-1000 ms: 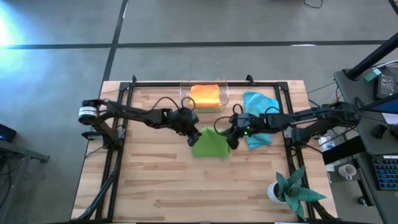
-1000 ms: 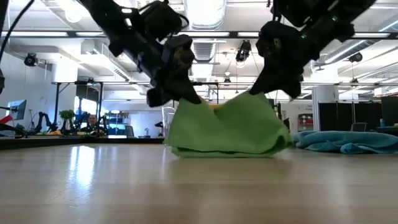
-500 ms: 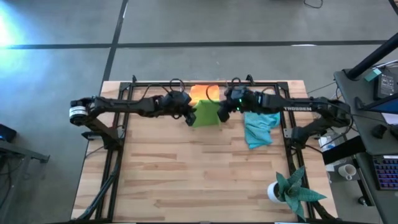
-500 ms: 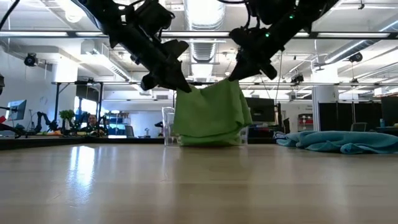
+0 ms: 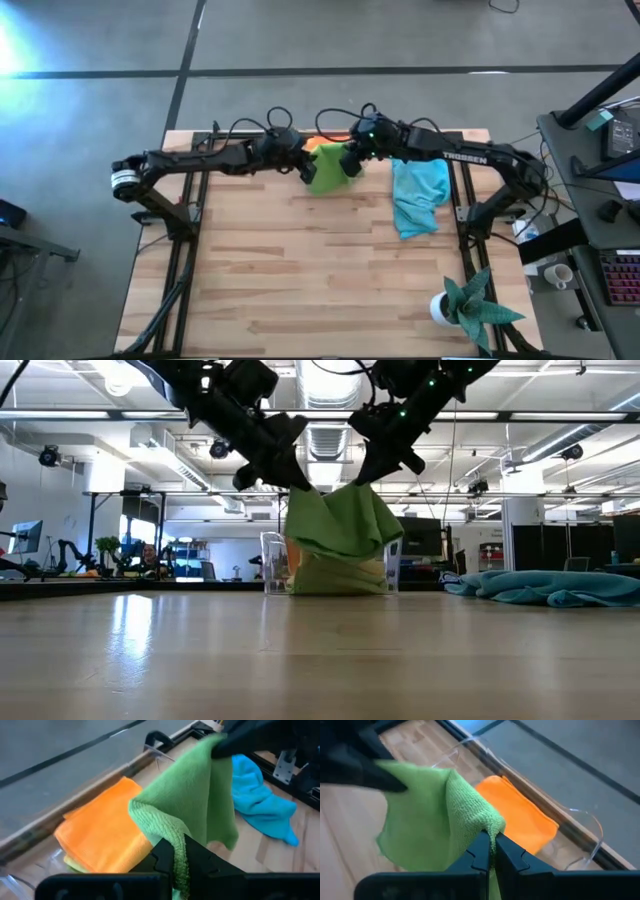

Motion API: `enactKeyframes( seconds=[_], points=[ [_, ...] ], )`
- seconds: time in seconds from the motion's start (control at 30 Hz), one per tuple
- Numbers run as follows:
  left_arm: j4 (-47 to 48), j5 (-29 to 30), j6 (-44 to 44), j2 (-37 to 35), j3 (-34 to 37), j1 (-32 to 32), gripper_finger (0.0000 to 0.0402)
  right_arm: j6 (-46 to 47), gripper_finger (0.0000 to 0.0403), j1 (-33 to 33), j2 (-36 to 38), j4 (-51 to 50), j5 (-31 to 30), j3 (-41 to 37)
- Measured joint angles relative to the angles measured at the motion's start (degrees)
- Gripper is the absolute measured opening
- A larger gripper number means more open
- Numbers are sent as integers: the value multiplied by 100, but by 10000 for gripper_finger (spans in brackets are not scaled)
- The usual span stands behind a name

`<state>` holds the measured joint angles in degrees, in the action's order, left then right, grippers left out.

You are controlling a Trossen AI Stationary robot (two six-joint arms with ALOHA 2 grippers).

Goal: Fold microfiber towels
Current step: Put the green microfiber towel into the transparent bin

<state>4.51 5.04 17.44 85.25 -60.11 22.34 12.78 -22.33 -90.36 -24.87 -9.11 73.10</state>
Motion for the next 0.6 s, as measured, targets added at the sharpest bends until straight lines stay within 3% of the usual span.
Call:
enactKeyframes(
  seconds=[0.3,0.6],
  points=[
    [1193,-202,-10,-7,-728,44,8,24,9,65,-87,-986,16,634],
    [1595,-164,-682,-30,-1555,177,8,46,9,12,97,-1043,3,1021]
  ],
)
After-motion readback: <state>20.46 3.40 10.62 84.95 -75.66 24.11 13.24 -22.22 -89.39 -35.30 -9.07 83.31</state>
